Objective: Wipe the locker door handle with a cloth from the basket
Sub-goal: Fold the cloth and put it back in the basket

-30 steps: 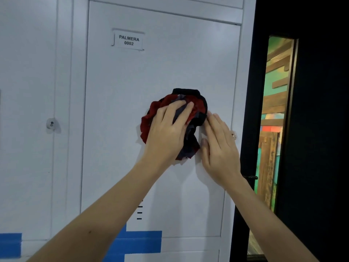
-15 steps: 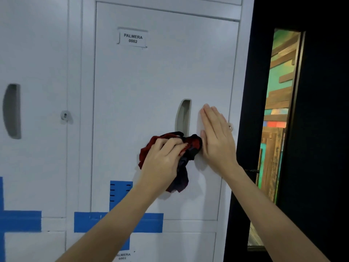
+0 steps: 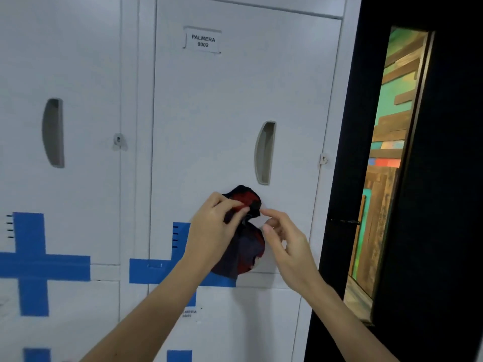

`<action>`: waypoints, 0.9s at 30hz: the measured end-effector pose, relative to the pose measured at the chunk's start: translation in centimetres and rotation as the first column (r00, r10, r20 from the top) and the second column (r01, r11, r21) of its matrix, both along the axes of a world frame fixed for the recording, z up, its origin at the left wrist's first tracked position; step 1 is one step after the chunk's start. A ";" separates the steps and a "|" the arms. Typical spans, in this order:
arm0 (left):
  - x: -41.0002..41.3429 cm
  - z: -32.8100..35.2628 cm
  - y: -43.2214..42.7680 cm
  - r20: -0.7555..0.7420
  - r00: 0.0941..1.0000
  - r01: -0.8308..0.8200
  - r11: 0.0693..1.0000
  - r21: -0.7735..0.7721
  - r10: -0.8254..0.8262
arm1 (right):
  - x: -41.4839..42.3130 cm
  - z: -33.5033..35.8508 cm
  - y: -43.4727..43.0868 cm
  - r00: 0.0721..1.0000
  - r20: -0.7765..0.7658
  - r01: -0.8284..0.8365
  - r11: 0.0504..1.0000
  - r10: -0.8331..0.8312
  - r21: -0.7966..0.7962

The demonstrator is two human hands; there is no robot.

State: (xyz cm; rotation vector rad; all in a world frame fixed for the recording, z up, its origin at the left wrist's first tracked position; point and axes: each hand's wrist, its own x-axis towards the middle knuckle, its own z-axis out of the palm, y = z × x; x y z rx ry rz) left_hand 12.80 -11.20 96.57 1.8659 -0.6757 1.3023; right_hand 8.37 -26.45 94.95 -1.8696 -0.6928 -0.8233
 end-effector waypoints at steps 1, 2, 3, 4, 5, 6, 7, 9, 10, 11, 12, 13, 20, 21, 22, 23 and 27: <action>-0.3 -0.1 0.4 -0.038 0.999 -0.002 0.999 -0.043 0.000 | -0.6 -0.3 0.8 0.998 -0.050 -0.034 0.999 0.035 0.018; -0.7 -0.2 0.8 -0.065 0.998 -0.017 0.998 -0.067 0.013 | -1.2 -0.6 1.5 0.995 -0.080 -0.053 0.998 0.055 0.025; -1.0 -0.3 1.2 -0.085 0.996 -0.033 0.996 -0.078 0.026 | -1.7 -0.9 2.2 0.994 -0.093 -0.062 0.998 0.064 0.028; -1.5 -0.4 1.7 -0.102 0.994 -0.041 0.995 -0.092 0.032 | -2.2 -1.2 3.0 0.993 -0.095 -0.066 0.997 0.069 0.033; -2.0 -0.5 2.2 -0.123 0.992 -0.045 0.992 -0.115 0.030 | -2.6 -1.5 3.6 0.994 -0.088 -0.060 0.998 0.063 0.036; -2.4 -0.6 2.6 -0.149 0.989 -0.044 0.989 -0.144 0.022 | -2.9 -1.8 4.2 0.996 -0.075 -0.043 0.998 0.046 0.039; -2.9 -0.8 3.1 -0.177 0.984 -0.038 0.985 -0.171 0.008 | -3.1 -2.0 4.7 0.998 -0.064 -0.014 0.999 0.017 0.047; -4.0 -1.6 4.1 -0.228 0.974 -0.033 0.980 -0.196 -0.013 | -3.8 -2.7 5.7 0.997 -0.067 0.038 0.994 -0.031 0.102; -4.5 -2.2 4.6 -0.245 0.969 -0.030 0.979 -0.201 -0.020 | -4.1 -3.1 6.2 0.997 -0.073 0.049 0.988 -0.038 0.145; -5.1 -3.1 5.2 -0.263 0.964 -0.031 0.978 -0.208 -0.026 | -4.4 -3.7 6.7 0.996 -0.083 0.054 0.980 -0.039 0.192; -5.7 -4.1 5.8 -0.286 0.958 -0.033 0.976 -0.217 -0.031 | -4.7 -4.5 7.2 0.994 -0.103 0.059 0.969 -0.035 0.241; -6.2 -5.3 6.3 -0.315 0.948 -0.038 0.973 -0.227 -0.037 | -5.0 -5.5 7.7 0.991 -0.127 0.066 0.956 -0.031 0.286; -8.7 -17.0 9.5 -0.474 0.879 -0.163 0.965 -0.208 0.046 | -5.9 -14.7 11.3 0.965 -0.260 0.149 0.895 -0.039 0.420; -9.0 -19.2 9.9 -0.488 0.870 -0.187 0.965 -0.186 0.074 | -5.8 -16.5 11.7 0.960 -0.276 0.158 0.893 -0.040 0.422; -9.3 -21.5 10.2 -0.501 0.860 -0.208 0.963 -0.169 0.097 | -5.8 -18.4 12.0 0.956 -0.291 0.164 0.892 -0.039 0.420; -9.5 -23.9 10.6 -0.512 0.851 -0.227 0.961 -0.156 0.118 | -5.8 -20.6 12.4 0.951 -0.308 0.172 0.892 -0.039 0.418; -10.8 -34.2 11.6 -0.476 0.848 -0.322 0.940 -0.113 0.233 | -6.4 -30.4 13.3 0.930 -0.363 0.202 0.901 -0.054 0.384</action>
